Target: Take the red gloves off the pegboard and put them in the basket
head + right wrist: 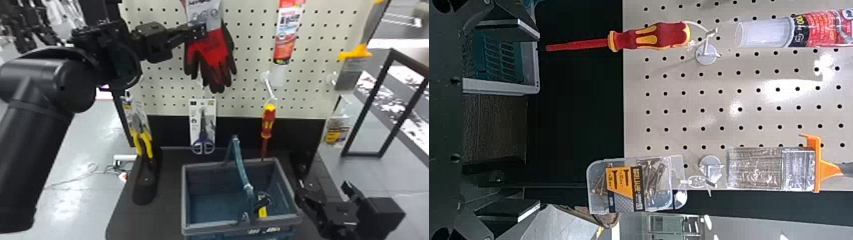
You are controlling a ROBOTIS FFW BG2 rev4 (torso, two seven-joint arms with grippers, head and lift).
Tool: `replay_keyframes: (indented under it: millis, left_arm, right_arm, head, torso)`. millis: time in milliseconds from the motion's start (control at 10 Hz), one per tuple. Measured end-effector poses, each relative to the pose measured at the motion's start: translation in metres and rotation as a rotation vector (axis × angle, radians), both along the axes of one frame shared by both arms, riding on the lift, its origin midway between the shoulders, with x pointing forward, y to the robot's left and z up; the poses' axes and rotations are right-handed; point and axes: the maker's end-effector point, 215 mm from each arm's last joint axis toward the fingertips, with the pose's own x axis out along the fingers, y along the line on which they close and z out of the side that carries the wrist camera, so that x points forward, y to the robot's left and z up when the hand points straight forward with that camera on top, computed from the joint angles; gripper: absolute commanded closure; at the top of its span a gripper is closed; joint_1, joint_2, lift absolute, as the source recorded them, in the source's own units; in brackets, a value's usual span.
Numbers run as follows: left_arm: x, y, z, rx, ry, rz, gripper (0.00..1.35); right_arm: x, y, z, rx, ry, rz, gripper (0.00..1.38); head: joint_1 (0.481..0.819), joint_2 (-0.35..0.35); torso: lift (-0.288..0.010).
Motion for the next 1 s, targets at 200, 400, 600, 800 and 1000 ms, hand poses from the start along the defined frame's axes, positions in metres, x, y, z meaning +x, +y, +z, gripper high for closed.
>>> replay_keyframes:
  millis: [200,400,600,800,1000]
  left_arm:
    - [0.0,0.0,0.0,0.0,0.0,0.0,1.19]
    - [0.0,0.0,0.0,0.0,0.0,0.0,1.19]
    - [0.0,0.0002,0.0003,0.0,0.0,0.0,1.19]
    - [-0.0014,-0.0007,0.0015,-0.001,-0.003,-0.003,1.19]
    - [-0.005,-0.0001,0.0067,0.003,-0.018,0.006,1.19]
  right_arm:
    - [0.0,0.0,-0.0003,0.0,0.001,0.0,0.12]
    - [0.0,-0.0001,-0.0002,0.0,0.0,0.0,0.12]
    - [0.0,-0.0002,-0.0004,-0.001,0.001,0.0,0.12]
    - [-0.0001,-0.0003,-0.0009,-0.001,0.002,0.0,0.12]
    - [-0.0001,-0.0004,-0.0014,0.0,0.003,0.0,0.12]
  head:
    - [0.549,0.0]
    - [0.549,0.0]
    - [0.549,0.0]
    - [0.549,0.0]
    - [0.549,0.0]
  torso:
    - [-0.1]
    - [-0.1]
    - [-0.1]
    - [-0.1]
    - [-0.1]
